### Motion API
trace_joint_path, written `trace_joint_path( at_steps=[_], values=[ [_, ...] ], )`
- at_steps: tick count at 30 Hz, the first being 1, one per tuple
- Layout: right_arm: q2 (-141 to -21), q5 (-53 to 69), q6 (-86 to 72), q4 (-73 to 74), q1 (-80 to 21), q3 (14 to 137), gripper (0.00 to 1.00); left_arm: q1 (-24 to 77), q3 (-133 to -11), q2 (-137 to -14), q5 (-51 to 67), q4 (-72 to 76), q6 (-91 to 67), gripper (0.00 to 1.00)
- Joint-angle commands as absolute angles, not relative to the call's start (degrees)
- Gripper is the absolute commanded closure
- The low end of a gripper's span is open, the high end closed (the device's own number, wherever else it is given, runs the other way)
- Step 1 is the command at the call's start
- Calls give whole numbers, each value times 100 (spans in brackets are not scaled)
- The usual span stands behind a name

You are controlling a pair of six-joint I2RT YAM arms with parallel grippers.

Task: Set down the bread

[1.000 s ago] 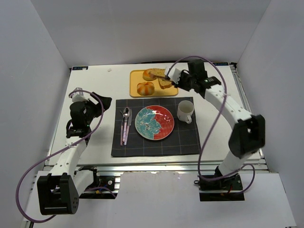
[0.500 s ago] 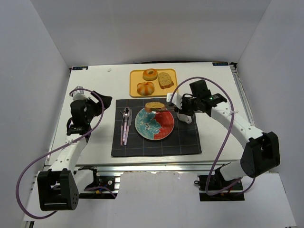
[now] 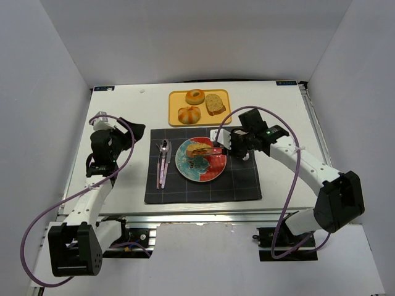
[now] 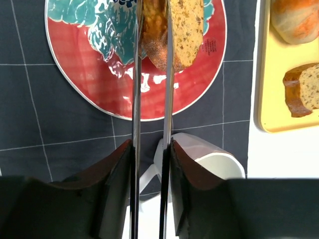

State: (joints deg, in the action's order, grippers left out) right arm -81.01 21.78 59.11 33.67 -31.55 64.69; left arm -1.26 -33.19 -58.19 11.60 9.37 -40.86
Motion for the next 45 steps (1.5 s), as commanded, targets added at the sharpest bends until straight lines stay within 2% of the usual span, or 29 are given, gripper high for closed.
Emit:
trace_joint_path(
  at_steps=[1,7,17,20,22,27,29,30,31,32,33,34,36,38,43,45],
  values=[
    [-8165,2092,5862,3357,-3269,6434,60,-88,-3340,-5660,1160,976,-4078,5],
    [-8139,2127,5801,3507,-3314,6399,47,-88,-3384,-5651,1169,905,-4052,5],
    [-7867,2285,5635,3595,-3314,6521,48,-88,-3445,-5660,1204,905,-4052,5],
    [-7612,2373,5066,3323,-3279,6688,56,-97,-3480,-5625,1204,932,-4069,5],
    [-7489,2452,4625,3104,-3191,6864,66,-88,-3489,-5634,1248,1010,-4122,6],
    [-7514,2750,3079,2488,-2156,7207,89,-88,-3524,-5765,1388,1134,-4227,9],
    [-7559,2821,2323,2330,-1368,7233,93,-88,-3542,-5818,1485,1186,-4245,17],
    [-7567,2726,2085,2112,-1084,7199,95,-88,-3542,-5879,1529,1221,-4271,24],
    [-7576,2690,1604,1996,-820,7146,96,-88,-3542,-5923,1581,1274,-4280,33],
    [-7567,2672,1373,1873,-234,6980,100,-88,-3551,-5967,1643,1283,-4306,54],
    [-7559,2507,1145,1602,32,6848,100,-97,-3568,-6011,1670,1292,-4333,64],
    [-7559,2331,760,1452,522,6699,100,-88,-3568,-6107,1722,1353,-4350,70],
    [-7611,1858,520,1031,834,6154,100,-44,-3594,-6205,1810,1406,-4386,79],
    [-7716,1513,326,792,1115,5593,100,149,-3656,-6336,1802,1363,-4351,79],
    [-8348,1099,150,63,1248,4896,94,369,-3911,-6556,1793,1117,-4166,71],
    [-8603,1072,71,-112,1239,4791,89,413,-3955,-6557,1802,1055,-4131,69]
  ],
)
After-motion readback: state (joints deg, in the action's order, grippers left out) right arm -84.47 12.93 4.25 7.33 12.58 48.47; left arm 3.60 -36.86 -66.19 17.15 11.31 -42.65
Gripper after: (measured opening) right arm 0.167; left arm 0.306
